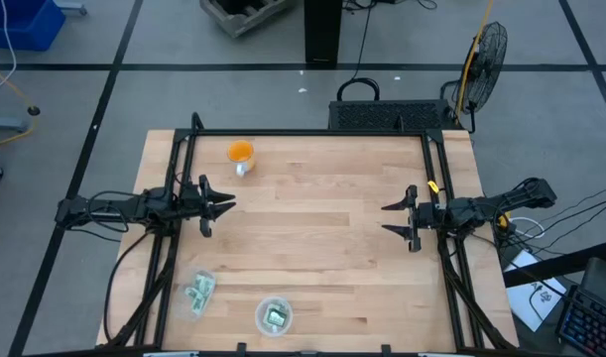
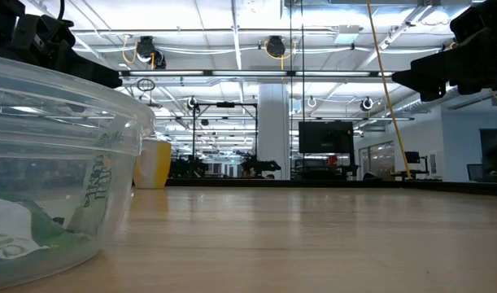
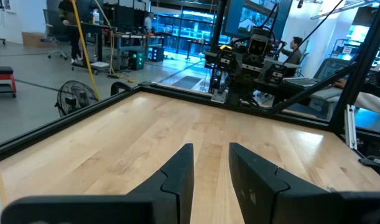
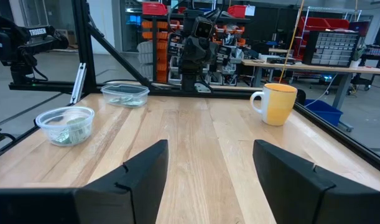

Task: Pick and place items into bin
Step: Return to Home Position

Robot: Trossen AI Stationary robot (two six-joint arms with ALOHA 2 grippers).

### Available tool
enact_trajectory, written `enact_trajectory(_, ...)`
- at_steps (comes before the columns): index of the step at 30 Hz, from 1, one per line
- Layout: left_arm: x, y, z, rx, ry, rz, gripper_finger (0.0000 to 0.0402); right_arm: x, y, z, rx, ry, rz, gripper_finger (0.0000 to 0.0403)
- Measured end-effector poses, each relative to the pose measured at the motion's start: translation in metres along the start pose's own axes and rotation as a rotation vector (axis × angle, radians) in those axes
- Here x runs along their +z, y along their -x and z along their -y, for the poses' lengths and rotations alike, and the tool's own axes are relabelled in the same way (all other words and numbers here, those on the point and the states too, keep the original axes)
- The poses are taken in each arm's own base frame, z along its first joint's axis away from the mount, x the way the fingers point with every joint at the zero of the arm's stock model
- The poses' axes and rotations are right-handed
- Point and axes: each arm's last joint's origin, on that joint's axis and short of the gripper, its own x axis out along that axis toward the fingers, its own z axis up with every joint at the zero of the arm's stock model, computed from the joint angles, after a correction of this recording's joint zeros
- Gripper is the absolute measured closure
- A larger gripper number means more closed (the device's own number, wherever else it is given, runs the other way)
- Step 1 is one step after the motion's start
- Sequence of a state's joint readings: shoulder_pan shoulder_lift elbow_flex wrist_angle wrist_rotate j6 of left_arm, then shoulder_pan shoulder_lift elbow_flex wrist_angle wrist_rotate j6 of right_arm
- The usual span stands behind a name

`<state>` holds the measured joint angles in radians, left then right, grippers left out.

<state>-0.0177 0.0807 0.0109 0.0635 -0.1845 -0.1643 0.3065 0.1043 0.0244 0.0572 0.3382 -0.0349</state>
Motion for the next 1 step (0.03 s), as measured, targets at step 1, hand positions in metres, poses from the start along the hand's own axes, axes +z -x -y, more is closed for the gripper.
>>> enact_trajectory(1, 0.0, 0.0, 0.0, 0.0, 0.0, 0.0, 0.0295, 0.0, 0.0, 0.0, 0.0, 0.0, 0.0, 0.0174)
